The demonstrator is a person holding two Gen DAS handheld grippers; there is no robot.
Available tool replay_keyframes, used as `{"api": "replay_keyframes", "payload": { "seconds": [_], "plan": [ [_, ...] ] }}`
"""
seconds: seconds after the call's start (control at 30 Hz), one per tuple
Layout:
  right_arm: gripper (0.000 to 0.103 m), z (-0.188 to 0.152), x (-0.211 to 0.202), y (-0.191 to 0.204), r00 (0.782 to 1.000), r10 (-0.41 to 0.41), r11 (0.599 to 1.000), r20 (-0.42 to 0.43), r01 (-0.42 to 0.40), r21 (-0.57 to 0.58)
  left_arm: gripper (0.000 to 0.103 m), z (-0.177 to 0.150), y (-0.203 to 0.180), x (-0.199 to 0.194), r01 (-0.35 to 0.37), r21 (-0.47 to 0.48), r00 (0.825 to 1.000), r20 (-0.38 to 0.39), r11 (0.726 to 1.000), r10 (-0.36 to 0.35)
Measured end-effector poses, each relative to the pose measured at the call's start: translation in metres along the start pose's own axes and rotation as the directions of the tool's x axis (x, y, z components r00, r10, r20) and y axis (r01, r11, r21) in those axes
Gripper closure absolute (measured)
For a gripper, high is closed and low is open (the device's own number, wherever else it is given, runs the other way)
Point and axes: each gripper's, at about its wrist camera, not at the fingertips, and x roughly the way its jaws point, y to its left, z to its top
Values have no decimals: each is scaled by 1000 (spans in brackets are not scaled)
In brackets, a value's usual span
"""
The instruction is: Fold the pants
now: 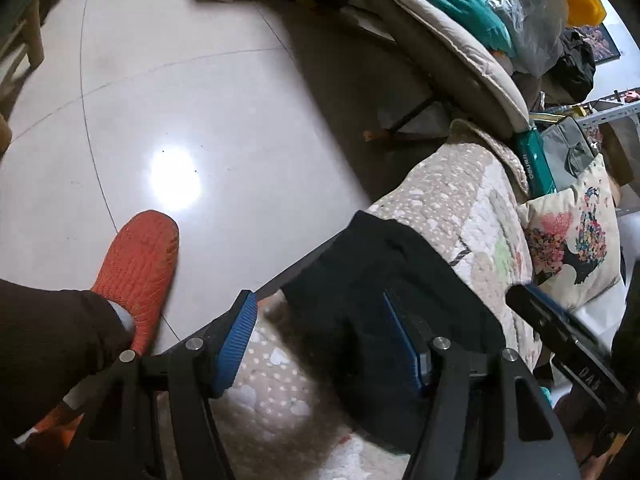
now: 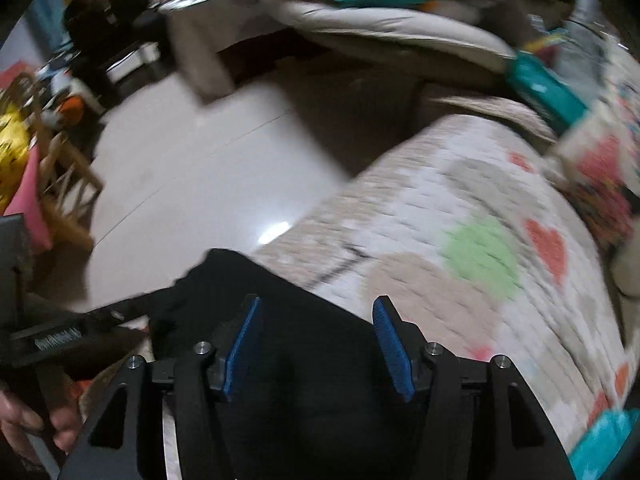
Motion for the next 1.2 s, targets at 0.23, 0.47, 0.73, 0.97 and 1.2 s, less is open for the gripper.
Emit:
{"api": "replay_keyframes", "payload": {
  "seconds": [0.23, 0.47, 0.73, 0.97, 1.2],
  "plan": [
    [39, 29, 62, 31, 992, 51, 992, -114, -63, -108, 41, 0, 33, 24, 10, -135, 996, -86, 991, -22],
    [38, 49, 108, 38, 967, 147, 983, -206, -167, -83, 40, -4, 16, 28, 57, -96, 995, -74, 994, -64],
    [33, 53, 141, 51, 935, 208, 967, -287, -240, -81, 34, -3, 13, 51, 17, -118, 993, -113, 993, -31],
    [83, 49, 145, 76, 922, 218, 951, -321, -274, -143, 36, -2, 11, 57, 13, -118, 989, -142, 993, -30],
    [85, 47, 114, 76, 951, 183, 957, -250, -231, -175, 85, 4, -7, 32, 128, -39, 981, -141, 991, -132]
  ]
}}
